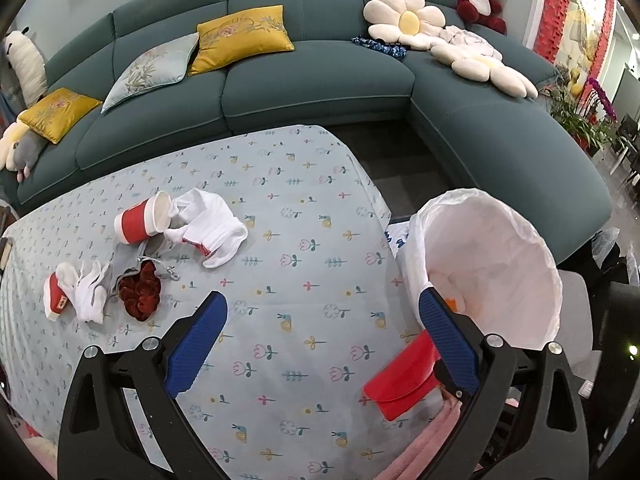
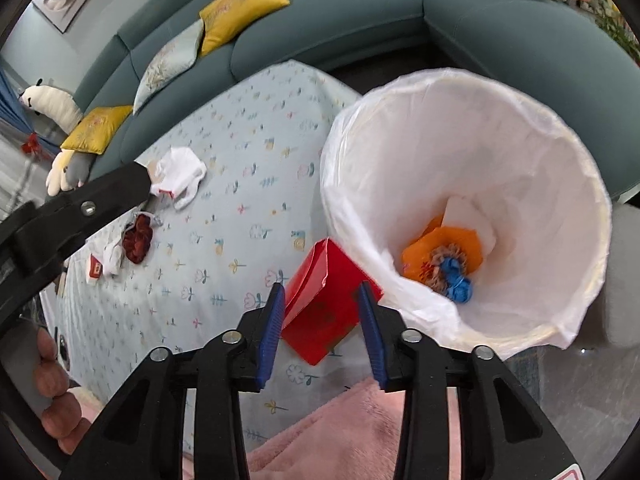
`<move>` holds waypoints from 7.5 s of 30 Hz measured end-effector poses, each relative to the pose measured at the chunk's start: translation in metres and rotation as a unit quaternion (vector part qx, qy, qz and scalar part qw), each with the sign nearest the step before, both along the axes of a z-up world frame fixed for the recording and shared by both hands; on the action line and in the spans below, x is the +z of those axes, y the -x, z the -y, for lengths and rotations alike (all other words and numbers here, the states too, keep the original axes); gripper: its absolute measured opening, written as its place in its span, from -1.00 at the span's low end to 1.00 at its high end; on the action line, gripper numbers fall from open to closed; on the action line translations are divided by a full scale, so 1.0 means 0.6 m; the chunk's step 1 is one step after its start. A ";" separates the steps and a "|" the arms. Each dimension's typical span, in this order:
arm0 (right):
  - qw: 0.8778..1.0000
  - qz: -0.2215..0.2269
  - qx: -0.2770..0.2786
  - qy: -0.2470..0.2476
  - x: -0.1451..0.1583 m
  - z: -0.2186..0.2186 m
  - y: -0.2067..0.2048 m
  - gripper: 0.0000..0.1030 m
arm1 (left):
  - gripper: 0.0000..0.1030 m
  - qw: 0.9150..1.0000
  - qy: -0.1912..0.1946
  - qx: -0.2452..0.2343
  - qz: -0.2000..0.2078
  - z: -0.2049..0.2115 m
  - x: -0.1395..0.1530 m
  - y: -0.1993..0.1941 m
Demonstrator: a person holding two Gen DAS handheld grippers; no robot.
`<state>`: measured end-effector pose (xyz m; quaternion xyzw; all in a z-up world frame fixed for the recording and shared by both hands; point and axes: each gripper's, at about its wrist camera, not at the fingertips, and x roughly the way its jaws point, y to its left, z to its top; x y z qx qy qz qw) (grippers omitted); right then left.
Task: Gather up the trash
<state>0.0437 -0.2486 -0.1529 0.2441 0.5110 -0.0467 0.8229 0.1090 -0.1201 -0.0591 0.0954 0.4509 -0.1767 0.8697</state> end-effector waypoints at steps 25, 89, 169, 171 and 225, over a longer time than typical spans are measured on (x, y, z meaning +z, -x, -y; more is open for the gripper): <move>0.986 0.076 -0.113 0.099 0.122 0.084 0.022 -0.36 | 0.79 1.000 0.011 -0.007 -0.009 -0.006 0.001 0.010; 0.984 -0.003 0.157 0.082 -0.062 -0.471 -0.322 0.03 | 0.60 0.956 0.060 0.256 -0.128 -0.537 -0.195 -0.247; 0.975 0.136 -0.163 0.058 0.136 0.178 0.097 -0.58 | -0.23 0.988 0.004 -0.155 0.002 0.238 0.053 0.063; 0.974 0.135 -0.173 0.059 0.135 0.184 0.098 -0.57 | 0.00 0.989 0.002 -0.145 0.010 0.237 0.053 0.062; 0.982 0.144 0.026 0.119 0.216 -0.208 -0.072 0.16 | 0.73 0.984 0.084 0.158 -0.007 -0.307 0.067 -0.071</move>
